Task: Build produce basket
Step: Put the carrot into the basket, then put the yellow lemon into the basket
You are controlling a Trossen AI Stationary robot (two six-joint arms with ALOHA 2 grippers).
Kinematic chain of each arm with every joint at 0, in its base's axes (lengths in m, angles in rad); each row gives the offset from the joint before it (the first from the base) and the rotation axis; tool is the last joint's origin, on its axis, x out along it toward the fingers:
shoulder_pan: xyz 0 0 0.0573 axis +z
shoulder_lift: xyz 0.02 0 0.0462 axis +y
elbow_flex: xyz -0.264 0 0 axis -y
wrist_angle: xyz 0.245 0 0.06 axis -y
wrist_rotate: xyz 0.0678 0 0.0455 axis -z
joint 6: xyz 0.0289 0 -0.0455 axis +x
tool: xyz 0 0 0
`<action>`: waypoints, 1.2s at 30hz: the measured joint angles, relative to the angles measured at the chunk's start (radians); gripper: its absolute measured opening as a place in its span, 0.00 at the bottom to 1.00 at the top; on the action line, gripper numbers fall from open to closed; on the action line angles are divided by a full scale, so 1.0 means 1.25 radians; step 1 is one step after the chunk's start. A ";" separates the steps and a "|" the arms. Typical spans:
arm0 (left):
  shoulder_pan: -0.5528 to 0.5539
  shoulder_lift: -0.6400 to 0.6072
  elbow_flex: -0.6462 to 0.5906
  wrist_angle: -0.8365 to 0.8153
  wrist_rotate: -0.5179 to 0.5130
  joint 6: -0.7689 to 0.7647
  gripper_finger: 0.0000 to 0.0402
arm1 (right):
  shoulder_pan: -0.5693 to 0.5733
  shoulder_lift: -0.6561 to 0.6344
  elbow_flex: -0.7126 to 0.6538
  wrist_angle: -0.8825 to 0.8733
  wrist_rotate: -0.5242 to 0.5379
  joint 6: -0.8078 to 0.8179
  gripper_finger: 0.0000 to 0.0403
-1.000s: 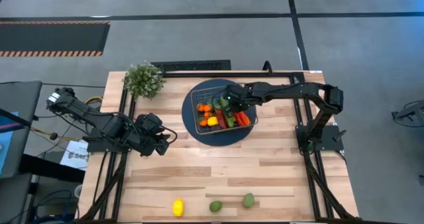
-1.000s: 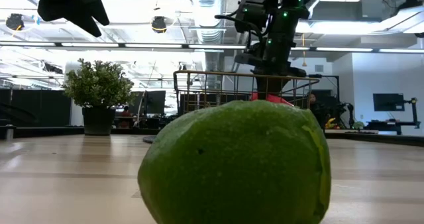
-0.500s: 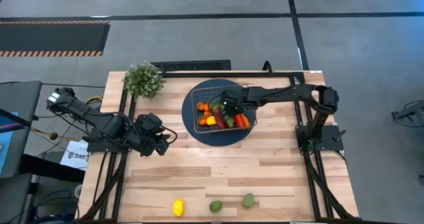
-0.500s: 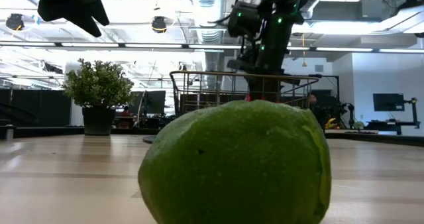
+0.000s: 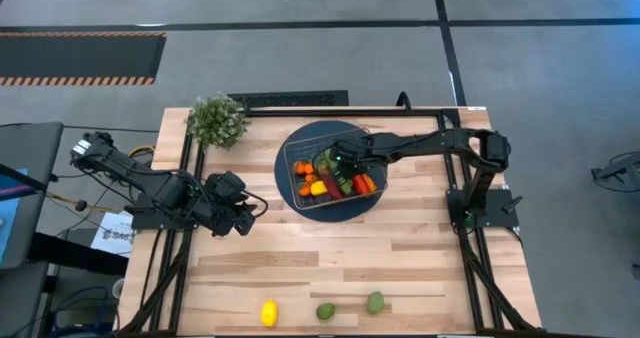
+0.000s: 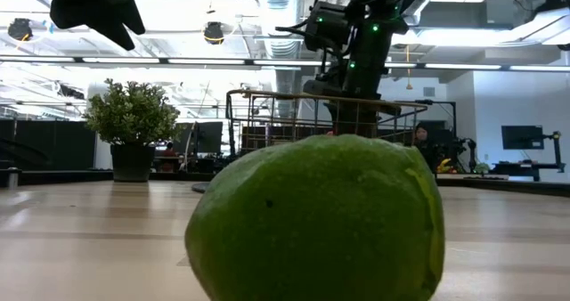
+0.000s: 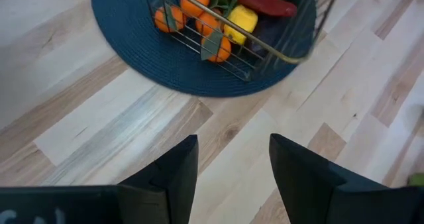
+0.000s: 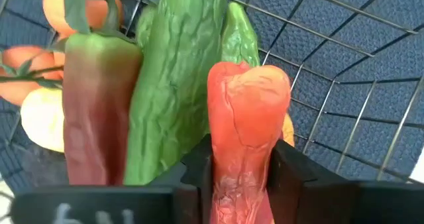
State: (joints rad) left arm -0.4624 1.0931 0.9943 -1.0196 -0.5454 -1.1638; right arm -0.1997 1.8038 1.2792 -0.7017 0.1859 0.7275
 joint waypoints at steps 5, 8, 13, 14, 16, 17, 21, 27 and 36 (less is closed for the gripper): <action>0.000 0.000 0.000 -0.001 0.000 0.000 0.43 | 0.002 -0.011 -0.003 -0.011 -0.016 -0.002 0.43; 0.000 0.000 0.000 -0.001 0.000 0.000 0.43 | 0.001 -0.011 0.005 -0.026 -0.016 -0.006 0.52; 0.000 0.000 0.000 -0.002 -0.008 0.009 0.43 | 0.008 -0.011 0.049 -0.033 -0.013 -0.061 0.62; 0.000 0.000 0.000 -0.002 -0.011 0.010 0.43 | 0.008 -0.011 0.068 -0.042 -0.013 -0.073 0.63; 0.000 0.000 0.000 -0.002 -0.016 0.013 0.43 | 0.009 -0.012 0.110 -0.071 -0.013 -0.102 0.63; 0.000 0.000 0.000 -0.002 -0.017 0.012 0.43 | 0.009 -0.013 0.132 -0.085 -0.012 -0.117 0.63; 0.000 0.000 0.000 -0.002 -0.018 0.005 0.43 | 0.009 -0.014 0.219 -0.143 -0.007 -0.161 0.62; 0.000 0.000 0.000 -0.003 -0.029 -0.001 0.43 | 0.014 -0.014 0.380 -0.232 -0.006 -0.244 0.61; -0.004 0.005 0.000 -0.018 0.018 -0.090 0.43 | 0.024 -0.015 0.622 -0.444 -0.001 -0.324 0.61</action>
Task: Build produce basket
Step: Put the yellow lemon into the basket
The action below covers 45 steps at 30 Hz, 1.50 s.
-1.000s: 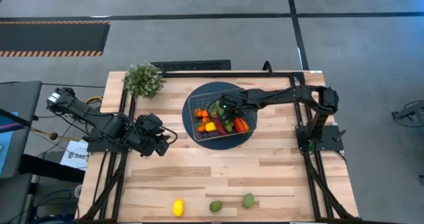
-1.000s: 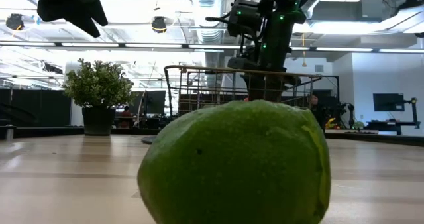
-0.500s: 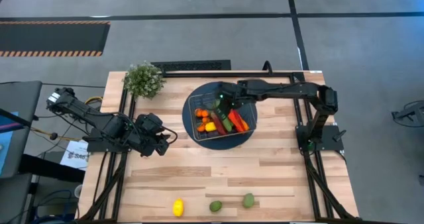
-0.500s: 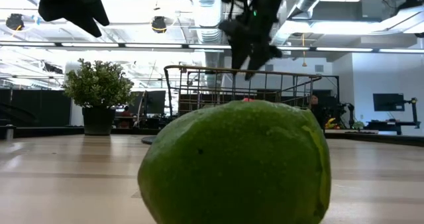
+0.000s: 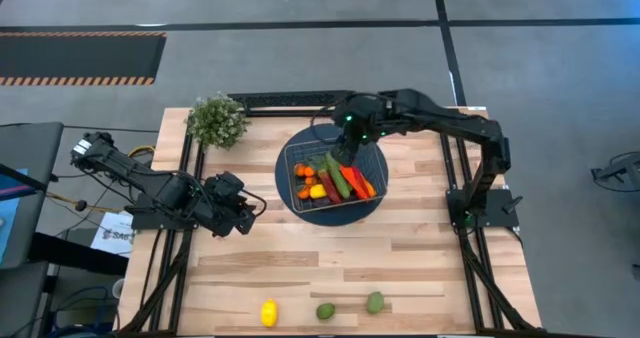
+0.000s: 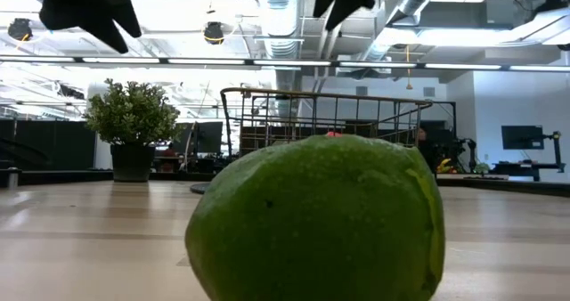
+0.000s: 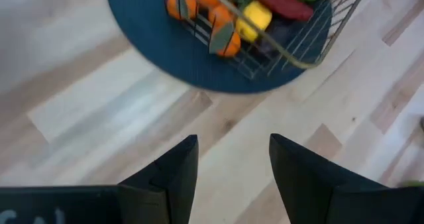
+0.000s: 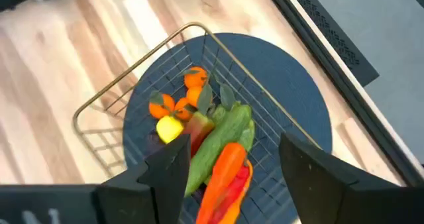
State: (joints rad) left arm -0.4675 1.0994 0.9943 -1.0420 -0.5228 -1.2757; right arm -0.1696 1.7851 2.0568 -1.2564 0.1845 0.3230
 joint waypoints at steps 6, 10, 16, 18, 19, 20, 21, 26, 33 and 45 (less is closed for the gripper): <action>-0.060 0.024 -0.019 -0.004 0.083 -0.112 0.43 | 0.001 0.000 0.116 -0.150 0.000 -0.015 0.61; -0.131 0.070 -0.025 0.002 0.122 -0.191 0.43 | 0.000 0.000 0.161 -0.221 0.001 -0.027 0.61; -0.232 0.163 -0.025 0.037 0.190 -0.290 0.43 | 0.000 0.000 0.182 -0.250 0.007 -0.051 0.61; -0.257 0.201 -0.025 0.054 0.236 -0.370 0.43 | 0.000 0.000 0.182 -0.251 0.007 -0.061 0.61; -0.266 0.218 -0.025 0.056 0.264 -0.421 0.43 | -0.001 0.000 0.182 -0.251 0.007 -0.064 0.61; -0.275 0.237 -0.025 0.065 0.292 -0.474 0.43 | -0.003 0.000 0.182 -0.251 0.007 -0.068 0.61; -0.284 0.258 -0.025 0.083 0.320 -0.524 0.43 | -0.004 0.000 0.182 -0.251 0.007 -0.070 0.61; -0.318 0.336 -0.021 0.221 0.336 -0.687 0.43 | -0.014 0.000 0.182 -0.251 0.023 -0.103 0.61; -0.321 0.398 -0.021 0.409 0.271 -0.713 0.46 | -0.024 0.000 0.182 -0.251 0.070 -0.147 0.61; -0.317 0.406 -0.020 0.542 0.295 -0.694 0.62 | 0.007 0.000 0.182 -0.252 0.070 -0.146 0.61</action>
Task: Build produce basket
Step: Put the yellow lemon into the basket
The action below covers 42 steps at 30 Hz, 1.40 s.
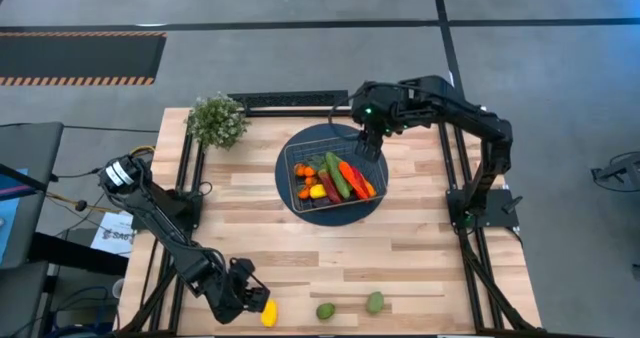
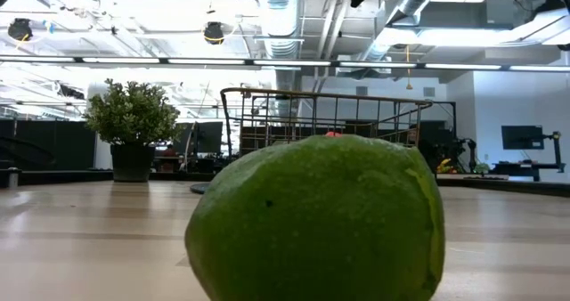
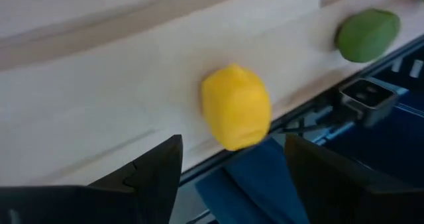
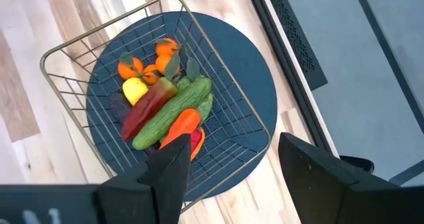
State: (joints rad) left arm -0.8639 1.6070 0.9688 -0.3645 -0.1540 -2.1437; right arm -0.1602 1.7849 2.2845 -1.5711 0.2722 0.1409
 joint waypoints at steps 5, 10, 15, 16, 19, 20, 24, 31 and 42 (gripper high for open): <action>0.000 0.006 0.000 0.019 0.031 -0.011 0.63 | 0.017 0.002 0.000 0.000 0.000 0.000 0.61; 0.001 0.064 0.008 0.031 0.085 -0.043 0.63 | 0.024 0.002 0.000 0.000 0.000 -0.014 0.61; 0.021 0.135 0.061 0.039 0.067 -0.056 0.63 | 0.016 0.002 0.000 0.000 0.000 -0.076 0.61; 0.028 0.142 0.071 0.032 0.053 -0.054 0.63 | 0.013 0.002 0.000 0.000 0.000 -0.083 0.61; 0.051 0.149 0.093 0.031 0.034 -0.050 0.63 | 0.005 0.002 0.000 0.000 0.000 -0.116 0.61; 0.057 0.149 0.099 0.031 0.023 -0.046 0.63 | 0.002 0.002 0.000 0.000 0.000 -0.127 0.61; 0.086 0.149 0.133 0.033 -0.008 -0.006 0.63 | -0.012 0.002 0.000 0.000 0.000 -0.158 0.61; 0.111 0.159 0.173 0.032 0.067 0.042 0.63 | -0.032 0.002 0.000 0.000 0.000 -0.177 0.61; 0.127 0.199 0.186 0.015 0.143 0.000 0.63 | -0.034 0.002 0.000 0.001 -0.001 -0.197 0.61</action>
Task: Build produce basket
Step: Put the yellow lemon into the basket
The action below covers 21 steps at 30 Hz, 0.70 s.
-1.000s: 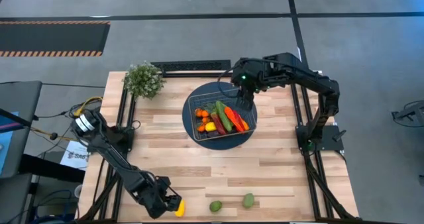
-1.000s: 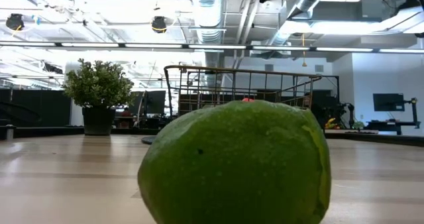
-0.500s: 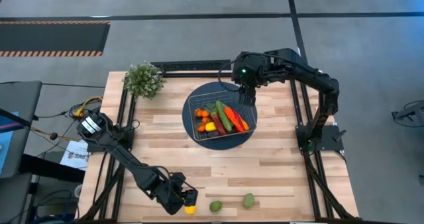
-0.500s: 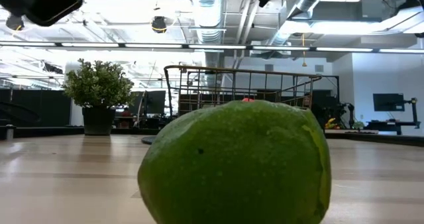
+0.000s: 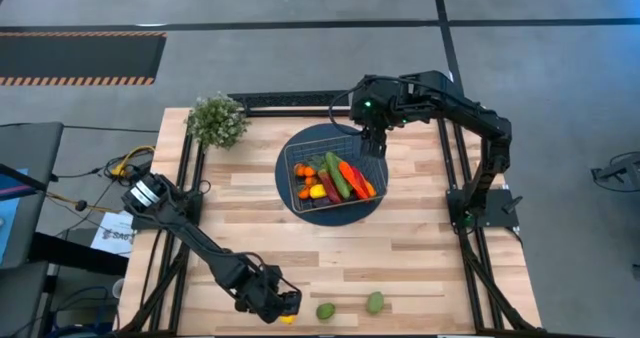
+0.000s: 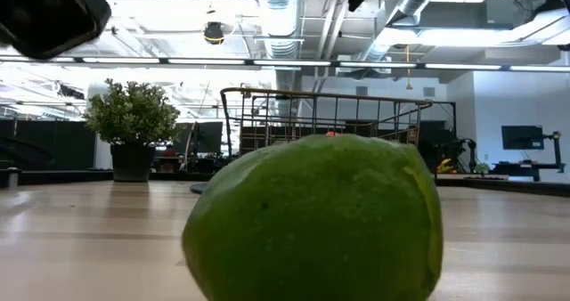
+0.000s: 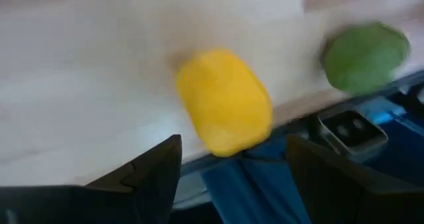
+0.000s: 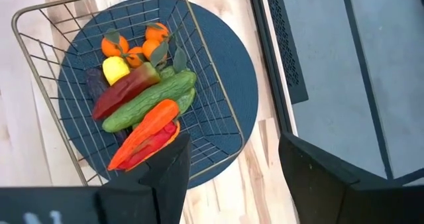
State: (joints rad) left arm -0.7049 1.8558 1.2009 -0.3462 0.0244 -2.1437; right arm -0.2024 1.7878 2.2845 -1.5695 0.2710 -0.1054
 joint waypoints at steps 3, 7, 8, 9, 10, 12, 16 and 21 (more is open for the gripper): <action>0.010 0.012 0.004 0.010 0.006 0.000 0.63 | 0.000 0.000 0.000 -0.001 -0.001 -0.001 0.61; 0.019 0.040 0.002 0.023 0.031 0.007 0.63 | 0.000 0.000 0.000 -0.001 -0.001 -0.009 0.61; 0.020 0.046 0.002 0.022 0.031 0.006 0.63 | 0.000 0.000 0.000 -0.001 -0.002 -0.011 0.61; 0.023 0.050 0.002 0.020 0.032 0.006 0.63 | 0.000 0.000 0.000 -0.001 -0.003 -0.016 0.61; 0.025 0.055 0.002 0.025 0.030 0.006 0.63 | 0.000 0.000 0.000 -0.001 -0.003 -0.019 0.61; 0.029 0.063 0.003 0.031 0.022 0.005 0.63 | 0.000 0.000 0.000 0.000 -0.003 -0.025 0.61; 0.035 0.063 0.003 0.020 -0.008 0.005 0.63 | 0.000 0.000 0.000 -0.001 -0.004 -0.031 0.61; 0.035 0.062 0.002 0.012 -0.005 0.000 0.63 | 0.000 0.000 0.000 -0.001 -0.004 -0.034 0.61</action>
State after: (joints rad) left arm -0.6610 1.9339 1.2034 -0.3316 0.0177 -2.1435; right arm -0.2028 1.7878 2.2845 -1.5706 0.2661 -0.1481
